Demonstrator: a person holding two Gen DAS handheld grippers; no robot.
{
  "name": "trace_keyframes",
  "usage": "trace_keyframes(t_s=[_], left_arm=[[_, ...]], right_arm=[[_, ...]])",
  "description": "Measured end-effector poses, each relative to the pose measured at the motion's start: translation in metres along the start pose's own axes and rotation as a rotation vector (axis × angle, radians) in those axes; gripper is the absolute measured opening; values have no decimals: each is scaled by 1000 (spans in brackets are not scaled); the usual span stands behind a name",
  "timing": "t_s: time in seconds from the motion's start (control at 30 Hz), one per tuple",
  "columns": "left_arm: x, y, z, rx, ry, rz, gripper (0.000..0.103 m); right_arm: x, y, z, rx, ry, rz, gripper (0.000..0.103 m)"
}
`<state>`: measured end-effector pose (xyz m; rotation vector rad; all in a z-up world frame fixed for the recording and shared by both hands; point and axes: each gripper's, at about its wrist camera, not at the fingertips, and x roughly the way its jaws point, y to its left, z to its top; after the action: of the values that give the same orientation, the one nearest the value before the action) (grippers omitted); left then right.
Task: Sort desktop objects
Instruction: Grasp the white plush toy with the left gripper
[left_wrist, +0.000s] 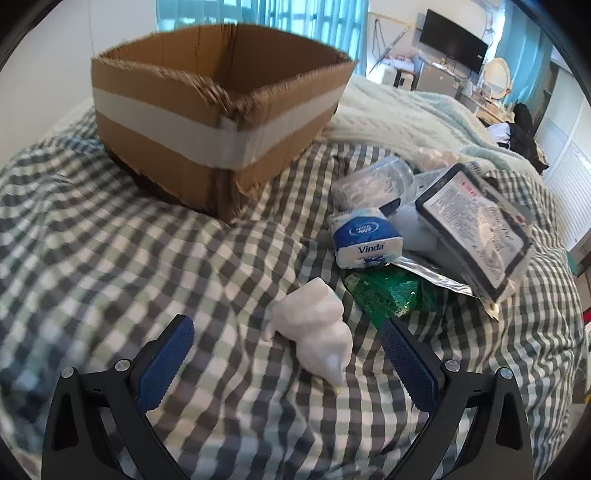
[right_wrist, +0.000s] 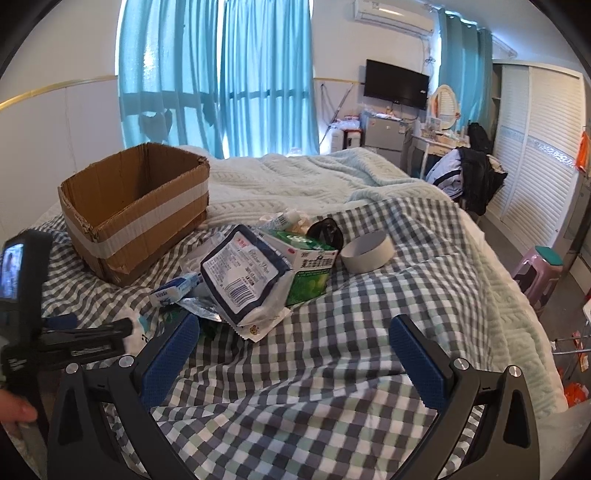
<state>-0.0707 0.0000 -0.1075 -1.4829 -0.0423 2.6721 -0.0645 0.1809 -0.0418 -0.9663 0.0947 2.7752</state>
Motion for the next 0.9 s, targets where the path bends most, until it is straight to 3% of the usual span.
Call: trace_keyframes(t_s=[0.17, 0.27, 0.33, 0.4, 0.43, 0.47, 0.53, 0.6, 0.77, 0.9], left_arm=[[12, -7, 0, 38, 20, 25, 103], [14, -10, -1, 60, 18, 23, 101], [14, -10, -2, 71, 13, 11, 93], [18, -10, -1, 75, 29, 14, 76], [21, -8, -2, 73, 47, 29, 72], [27, -8, -1, 68, 56, 40, 68], [28, -4, 0, 47, 62, 19, 65], [27, 0, 0, 29, 65, -11, 57], [23, -5, -1, 51, 48, -10, 55], [18, -4, 0, 46, 28, -35, 55]], right_arm=[[33, 1, 17, -16, 42, 45, 103], [67, 2, 29, 2, 110, 85, 103], [88, 1, 31, 41, 156, 115, 103], [110, 1, 28, 56, 208, 101, 101], [117, 0, 26, 65, 218, 101, 97], [122, -2, 25, 85, 219, 112, 84], [132, -4, 25, 94, 230, 104, 70], [137, -2, 26, 91, 242, 125, 63], [139, 4, 24, 88, 267, 170, 31], [125, 2, 20, 98, 253, 216, 21]])
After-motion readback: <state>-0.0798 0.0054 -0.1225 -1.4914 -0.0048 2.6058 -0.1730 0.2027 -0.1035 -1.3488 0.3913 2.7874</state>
